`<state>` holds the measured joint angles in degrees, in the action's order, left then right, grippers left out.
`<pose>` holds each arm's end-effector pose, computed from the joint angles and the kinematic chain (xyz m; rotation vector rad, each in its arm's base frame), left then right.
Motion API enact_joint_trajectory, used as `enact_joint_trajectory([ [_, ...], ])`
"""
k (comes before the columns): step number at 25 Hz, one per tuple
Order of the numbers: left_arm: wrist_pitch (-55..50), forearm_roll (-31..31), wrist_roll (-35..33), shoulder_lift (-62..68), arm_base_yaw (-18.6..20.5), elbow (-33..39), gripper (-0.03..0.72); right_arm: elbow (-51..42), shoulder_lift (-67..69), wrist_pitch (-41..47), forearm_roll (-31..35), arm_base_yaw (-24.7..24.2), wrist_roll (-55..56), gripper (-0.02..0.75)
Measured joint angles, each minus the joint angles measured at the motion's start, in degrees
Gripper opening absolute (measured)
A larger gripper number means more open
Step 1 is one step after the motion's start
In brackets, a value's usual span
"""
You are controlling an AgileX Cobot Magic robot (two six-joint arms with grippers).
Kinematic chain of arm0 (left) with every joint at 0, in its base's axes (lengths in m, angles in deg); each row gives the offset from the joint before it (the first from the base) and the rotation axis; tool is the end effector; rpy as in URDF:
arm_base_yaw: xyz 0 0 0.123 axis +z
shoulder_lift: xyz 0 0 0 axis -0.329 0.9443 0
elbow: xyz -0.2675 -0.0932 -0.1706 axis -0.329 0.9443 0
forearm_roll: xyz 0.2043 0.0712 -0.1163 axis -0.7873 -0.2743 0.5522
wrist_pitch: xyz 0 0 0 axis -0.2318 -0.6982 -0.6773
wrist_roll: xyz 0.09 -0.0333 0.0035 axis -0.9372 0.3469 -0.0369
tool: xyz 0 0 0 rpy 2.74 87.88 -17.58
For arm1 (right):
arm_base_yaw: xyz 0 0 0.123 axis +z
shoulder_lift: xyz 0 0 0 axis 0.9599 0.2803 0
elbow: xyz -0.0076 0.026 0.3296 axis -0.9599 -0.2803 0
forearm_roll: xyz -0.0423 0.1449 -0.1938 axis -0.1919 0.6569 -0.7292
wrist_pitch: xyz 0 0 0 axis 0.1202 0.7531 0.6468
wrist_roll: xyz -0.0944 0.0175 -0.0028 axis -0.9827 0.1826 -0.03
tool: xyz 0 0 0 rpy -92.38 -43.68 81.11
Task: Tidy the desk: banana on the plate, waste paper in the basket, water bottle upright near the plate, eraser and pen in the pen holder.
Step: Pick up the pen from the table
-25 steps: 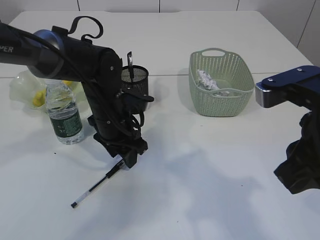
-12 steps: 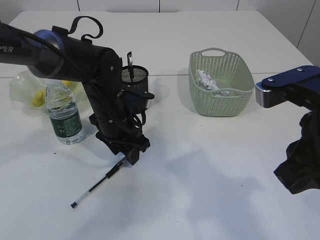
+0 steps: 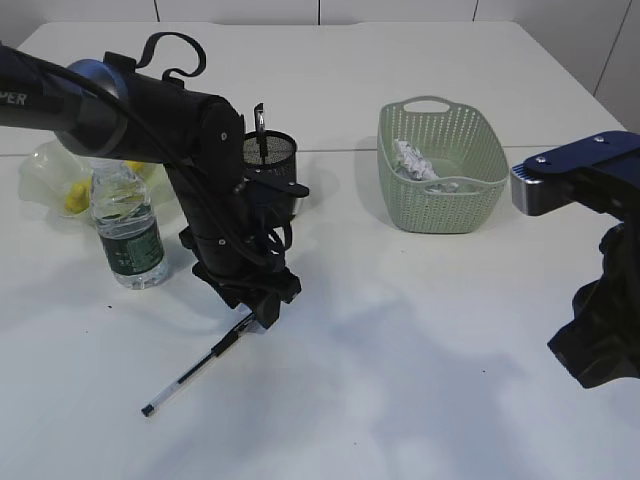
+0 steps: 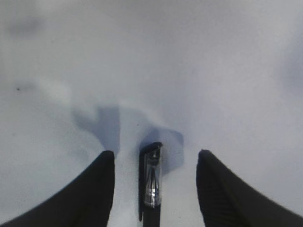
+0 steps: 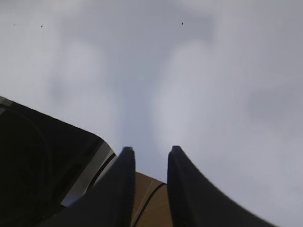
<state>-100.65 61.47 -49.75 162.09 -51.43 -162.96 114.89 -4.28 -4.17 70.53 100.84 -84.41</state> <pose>0.3752 -0.2471 0.1649 0.9103 2.8767 -0.1946 0.1844 0.0937 0.3176 -0.6460 2.9091 0.0525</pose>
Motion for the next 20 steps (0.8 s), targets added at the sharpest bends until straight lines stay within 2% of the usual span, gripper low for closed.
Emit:
enact_joint_trajectory([
  [16,-1.09,0.09,0.0,2.39,0.0,-0.76,0.385,0.0,0.0,0.25,0.0,0.0,0.0,0.183],
  [18,-1.76,0.09,0.0,2.42,0.0,-0.86,0.35,0.0,0.0,0.25,0.0,0.0,0.0,0.183],
  [20,-2.58,0.09,0.0,2.56,0.0,-0.97,0.283,0.0,0.0,0.25,0.0,0.0,0.0,0.183],
])
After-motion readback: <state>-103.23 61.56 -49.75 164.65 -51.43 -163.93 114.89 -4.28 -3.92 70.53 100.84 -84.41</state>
